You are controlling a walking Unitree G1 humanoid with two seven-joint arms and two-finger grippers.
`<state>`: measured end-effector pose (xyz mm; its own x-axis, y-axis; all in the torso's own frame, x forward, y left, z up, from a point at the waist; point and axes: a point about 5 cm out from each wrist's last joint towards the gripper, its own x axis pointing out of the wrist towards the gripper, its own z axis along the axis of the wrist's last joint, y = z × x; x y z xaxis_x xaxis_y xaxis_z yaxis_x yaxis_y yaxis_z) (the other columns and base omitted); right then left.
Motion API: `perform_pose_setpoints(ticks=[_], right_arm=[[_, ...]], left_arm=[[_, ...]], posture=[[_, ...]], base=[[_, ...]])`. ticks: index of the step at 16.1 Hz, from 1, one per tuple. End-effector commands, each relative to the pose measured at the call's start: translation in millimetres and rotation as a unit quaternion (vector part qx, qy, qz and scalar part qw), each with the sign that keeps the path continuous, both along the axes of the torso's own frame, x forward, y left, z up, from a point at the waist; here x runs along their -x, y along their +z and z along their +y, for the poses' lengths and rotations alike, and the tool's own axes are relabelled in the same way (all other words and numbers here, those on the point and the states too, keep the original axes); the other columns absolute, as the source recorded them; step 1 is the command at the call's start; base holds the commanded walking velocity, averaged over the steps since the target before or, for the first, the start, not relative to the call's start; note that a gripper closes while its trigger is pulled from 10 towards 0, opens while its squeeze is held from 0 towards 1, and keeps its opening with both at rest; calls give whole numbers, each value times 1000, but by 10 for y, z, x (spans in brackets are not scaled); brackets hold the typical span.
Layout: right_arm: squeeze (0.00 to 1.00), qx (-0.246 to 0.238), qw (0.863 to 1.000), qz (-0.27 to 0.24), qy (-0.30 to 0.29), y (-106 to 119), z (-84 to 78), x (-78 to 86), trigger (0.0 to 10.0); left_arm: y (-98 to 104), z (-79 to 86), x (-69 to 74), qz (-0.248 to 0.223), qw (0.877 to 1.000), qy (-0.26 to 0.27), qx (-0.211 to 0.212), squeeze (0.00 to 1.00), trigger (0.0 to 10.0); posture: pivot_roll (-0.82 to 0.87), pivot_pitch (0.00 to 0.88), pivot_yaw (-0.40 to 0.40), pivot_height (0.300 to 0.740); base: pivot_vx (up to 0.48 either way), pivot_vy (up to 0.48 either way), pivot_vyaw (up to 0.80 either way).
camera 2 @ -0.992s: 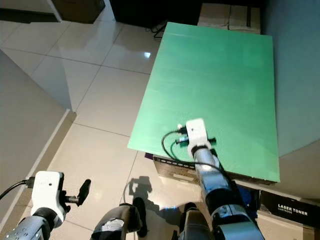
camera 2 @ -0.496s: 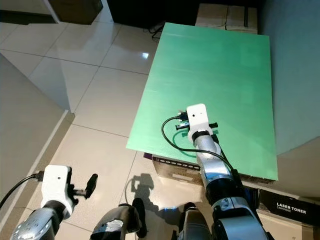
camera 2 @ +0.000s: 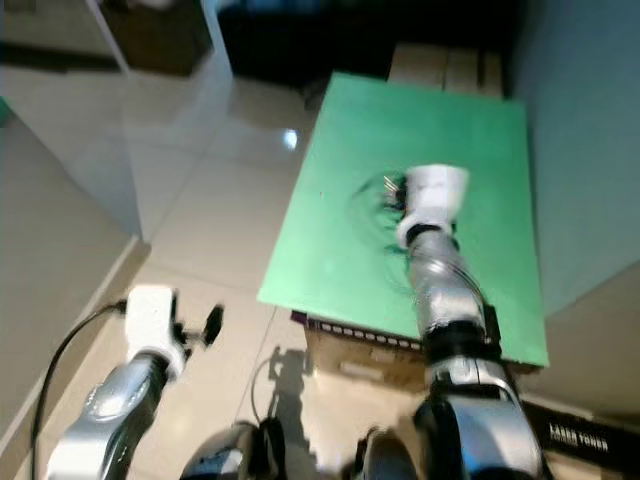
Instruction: Hang keys on a hook
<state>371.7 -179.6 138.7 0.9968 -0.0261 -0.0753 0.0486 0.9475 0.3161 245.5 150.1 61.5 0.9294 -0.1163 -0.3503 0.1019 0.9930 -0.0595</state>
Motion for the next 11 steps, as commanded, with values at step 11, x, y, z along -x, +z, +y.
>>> perform_pose_setpoints(ticks=[11], right_arm=[[0, 54, 996, 70, 19, -606, -84, 415, 0]], left_arm=[[-24, 97, -365, -17, 999, 2, -29, 0, 10000]], posture=[[-109, 0, 113, 740]], base=[[0, 0, 0]])
